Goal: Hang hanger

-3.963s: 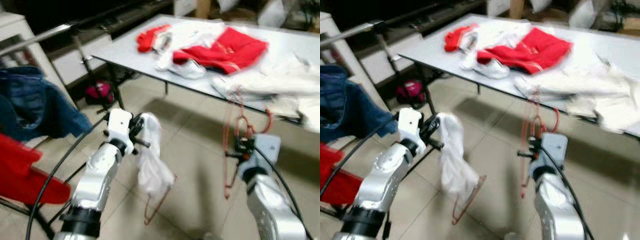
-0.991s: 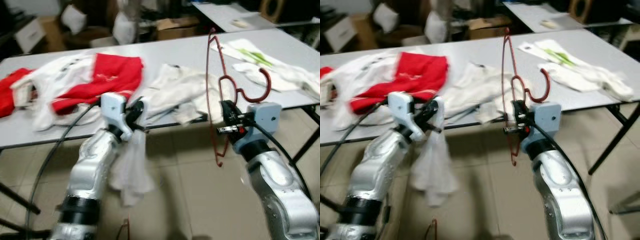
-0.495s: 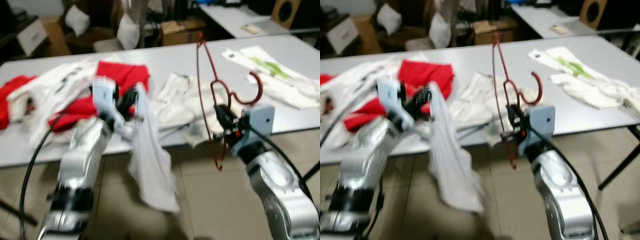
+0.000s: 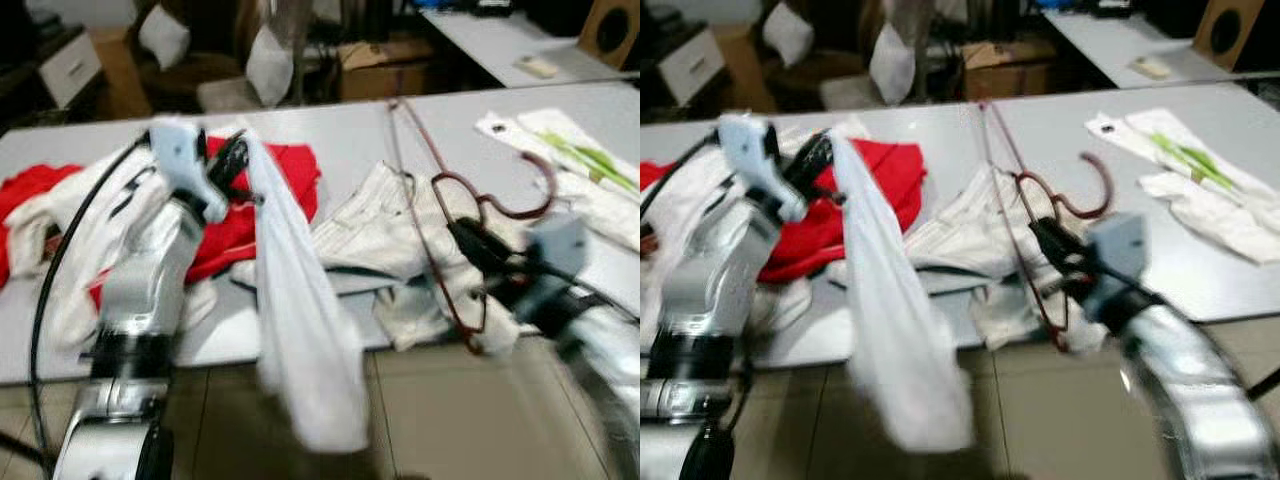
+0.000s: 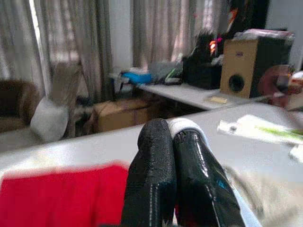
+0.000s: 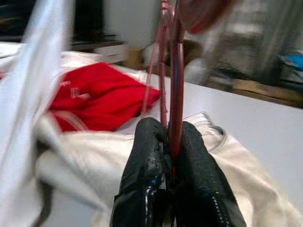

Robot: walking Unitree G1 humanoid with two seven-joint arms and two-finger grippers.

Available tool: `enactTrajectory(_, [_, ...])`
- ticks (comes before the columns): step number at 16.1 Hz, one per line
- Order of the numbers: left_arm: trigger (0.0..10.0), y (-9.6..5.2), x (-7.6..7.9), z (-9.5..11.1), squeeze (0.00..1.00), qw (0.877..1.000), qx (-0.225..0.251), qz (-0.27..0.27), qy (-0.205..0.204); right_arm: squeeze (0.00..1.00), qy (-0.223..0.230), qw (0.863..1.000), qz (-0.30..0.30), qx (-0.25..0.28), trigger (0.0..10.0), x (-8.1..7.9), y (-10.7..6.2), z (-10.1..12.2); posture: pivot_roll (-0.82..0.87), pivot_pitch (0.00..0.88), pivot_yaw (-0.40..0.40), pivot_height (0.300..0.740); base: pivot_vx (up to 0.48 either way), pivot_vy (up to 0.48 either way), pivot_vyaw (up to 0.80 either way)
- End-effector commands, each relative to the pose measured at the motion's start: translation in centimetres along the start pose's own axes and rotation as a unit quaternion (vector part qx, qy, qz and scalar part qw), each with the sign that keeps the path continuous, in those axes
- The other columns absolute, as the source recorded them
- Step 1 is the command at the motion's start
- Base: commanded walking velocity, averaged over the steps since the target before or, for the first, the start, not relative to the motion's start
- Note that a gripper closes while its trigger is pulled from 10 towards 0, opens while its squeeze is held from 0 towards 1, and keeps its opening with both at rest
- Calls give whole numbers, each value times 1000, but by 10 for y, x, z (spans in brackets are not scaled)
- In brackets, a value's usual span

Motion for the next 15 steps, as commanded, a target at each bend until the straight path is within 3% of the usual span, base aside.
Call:
enactTrajectory(1, [10000,8,-11,23,0,999,19,18,24,0,-12,998,50,25,10000,3,-15,19,-195,0,65,740,409,0,0])
enactTrajectory(4, [10000,24,-40,51,0,996,17,66,60,0,-16,986,165,35,10000,-1,-38,42,-199,0,61,740,376,0,0])
enactTrajectory(5, [10000,27,-41,61,0,995,23,65,66,0,-18,982,186,34,10000,-2,-41,45,-196,0,58,740,0,0,0])
enactTrajectory(9, [10000,44,-27,109,0,993,54,13,109,0,-22,949,312,31,10000,-13,-47,65,-176,0,35,740,0,0,0])
enactTrajectory(12, [10000,52,-15,121,0,991,57,-22,121,0,-37,925,377,-1,10000,-24,-42,58,-166,0,25,740,0,0,0])
enactTrajectory(15, [10000,52,5,126,0,988,55,-76,119,0,-94,923,371,-47,10000,-22,-19,37,-154,0,19,740,0,0,0])
Point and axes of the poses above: a point about 5 cm out from each wrist's last joint towards the gripper, its own y axis pointing out of the wrist towards the gripper, its own z axis along the axis of the wrist's last joint, x = y × z, the point moved 6 cm from there along y, pointing out of the wrist towards the gripper, and after that the axes turned 8 degrees about -y, right-handed, at the moved point
